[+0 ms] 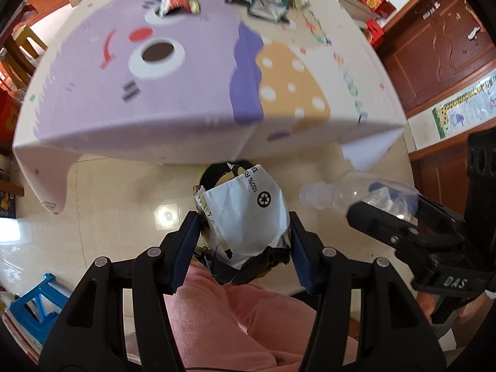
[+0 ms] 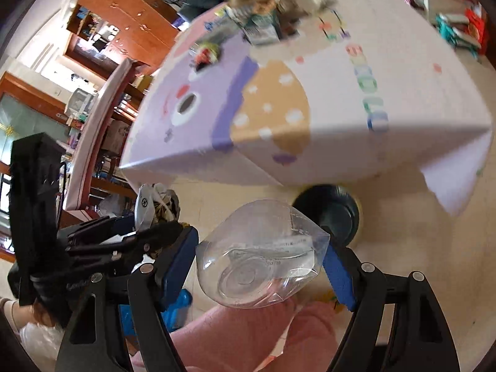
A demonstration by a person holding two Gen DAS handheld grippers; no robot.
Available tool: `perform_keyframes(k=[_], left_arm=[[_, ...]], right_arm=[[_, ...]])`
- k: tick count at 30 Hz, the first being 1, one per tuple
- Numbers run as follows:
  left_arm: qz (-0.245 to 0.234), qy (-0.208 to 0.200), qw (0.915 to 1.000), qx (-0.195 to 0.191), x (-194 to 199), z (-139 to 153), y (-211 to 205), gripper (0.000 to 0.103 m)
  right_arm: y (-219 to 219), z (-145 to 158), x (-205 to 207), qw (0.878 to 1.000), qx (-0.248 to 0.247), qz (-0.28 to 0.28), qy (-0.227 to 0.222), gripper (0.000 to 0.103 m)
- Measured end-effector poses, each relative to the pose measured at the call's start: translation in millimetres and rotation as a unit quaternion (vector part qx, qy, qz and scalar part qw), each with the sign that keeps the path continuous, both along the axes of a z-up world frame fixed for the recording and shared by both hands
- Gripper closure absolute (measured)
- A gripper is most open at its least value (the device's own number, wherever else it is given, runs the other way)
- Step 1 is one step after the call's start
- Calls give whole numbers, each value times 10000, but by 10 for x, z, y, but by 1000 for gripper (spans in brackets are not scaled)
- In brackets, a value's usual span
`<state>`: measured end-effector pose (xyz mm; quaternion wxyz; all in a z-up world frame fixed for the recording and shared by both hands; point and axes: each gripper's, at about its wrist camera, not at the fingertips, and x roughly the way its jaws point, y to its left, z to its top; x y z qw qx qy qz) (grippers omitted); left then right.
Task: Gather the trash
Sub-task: 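Lift the white bag with the left gripper while the right gripper lifts the plastic bottle, then open both grippers over the black bin, dropping the bag and bottle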
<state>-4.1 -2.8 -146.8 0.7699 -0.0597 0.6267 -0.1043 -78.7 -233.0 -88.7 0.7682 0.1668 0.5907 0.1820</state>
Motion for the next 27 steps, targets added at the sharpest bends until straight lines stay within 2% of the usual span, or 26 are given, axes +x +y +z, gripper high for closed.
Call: perform_keyframes(k=[7, 15, 19, 21, 23, 27], left_arm=[[-286, 2, 9996, 7, 3, -728, -164, 50], [-693, -463, 9965, 43, 77, -1968, -321, 48], [-809, -577, 9950, 50, 118, -2487, -327, 44], [-879, -532, 9945, 180, 146, -2717, -338, 39], [-885, -666, 9936, 231, 183, -2894, -358, 33], [-903, -850, 9919, 265, 240, -3027, -479, 24]], right_arm=[[-118, -850, -9, 9986, -113, -383, 356, 25], [-198, -2346, 137, 9951, -305, -790, 513, 25], [-250, -2928, 231, 9934, -310, -963, 535, 24], [-258, -3184, 266, 9927, -273, -1049, 529, 24], [-272, -3353, 285, 9924, -287, -1065, 549, 23], [-187, -3543, 406, 9920, -296, -1092, 569, 23]])
